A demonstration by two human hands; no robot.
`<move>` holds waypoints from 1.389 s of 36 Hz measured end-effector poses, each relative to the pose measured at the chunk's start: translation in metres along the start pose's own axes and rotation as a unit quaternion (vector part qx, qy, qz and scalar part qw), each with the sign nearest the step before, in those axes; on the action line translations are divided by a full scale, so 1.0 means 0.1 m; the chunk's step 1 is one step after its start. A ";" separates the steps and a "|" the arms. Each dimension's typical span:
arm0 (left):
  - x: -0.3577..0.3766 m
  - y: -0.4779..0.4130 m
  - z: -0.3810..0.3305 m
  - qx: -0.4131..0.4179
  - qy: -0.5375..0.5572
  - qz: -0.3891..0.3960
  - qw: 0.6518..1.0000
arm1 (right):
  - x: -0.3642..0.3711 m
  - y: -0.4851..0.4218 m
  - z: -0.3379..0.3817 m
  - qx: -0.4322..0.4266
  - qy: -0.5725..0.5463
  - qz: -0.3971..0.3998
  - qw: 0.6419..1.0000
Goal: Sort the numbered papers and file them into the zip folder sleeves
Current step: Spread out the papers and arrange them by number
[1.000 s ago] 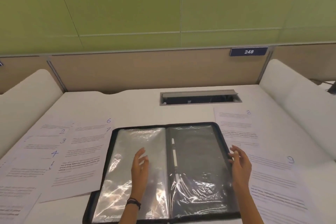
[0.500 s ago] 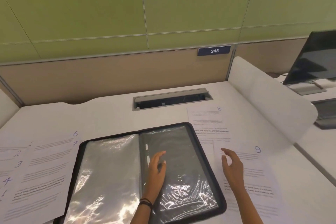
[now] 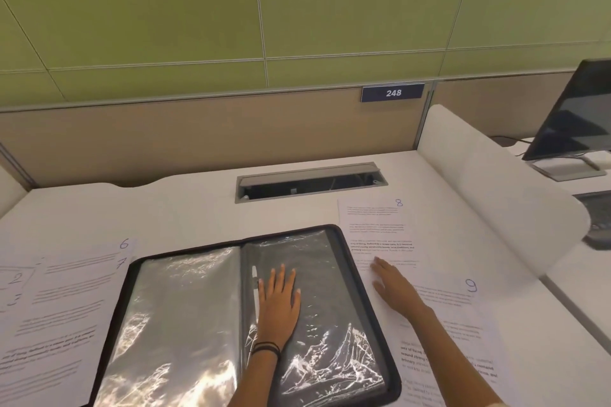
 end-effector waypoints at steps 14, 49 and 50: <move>0.04 -0.07 0.01 -0.010 -0.020 0.048 0.999 | -0.09 -0.37 -0.09 0.068 0.062 0.018 0.996; 0.10 -0.08 -0.03 -0.029 -0.081 0.044 0.995 | -0.70 -0.47 0.67 0.003 -0.160 -0.211 0.964; 0.10 -0.08 -0.03 -0.030 -0.083 0.045 0.995 | -0.71 -0.45 0.72 0.009 -0.164 -0.213 0.963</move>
Point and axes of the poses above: each hand's wrist, its own y-axis away from the middle knuckle, its own x-axis out of the palm, z = x × y, the point moved 5 cm from there along -y, towards the middle knuckle, and after that the axes turned 15 degrees about -y, right-handed, at the moved point
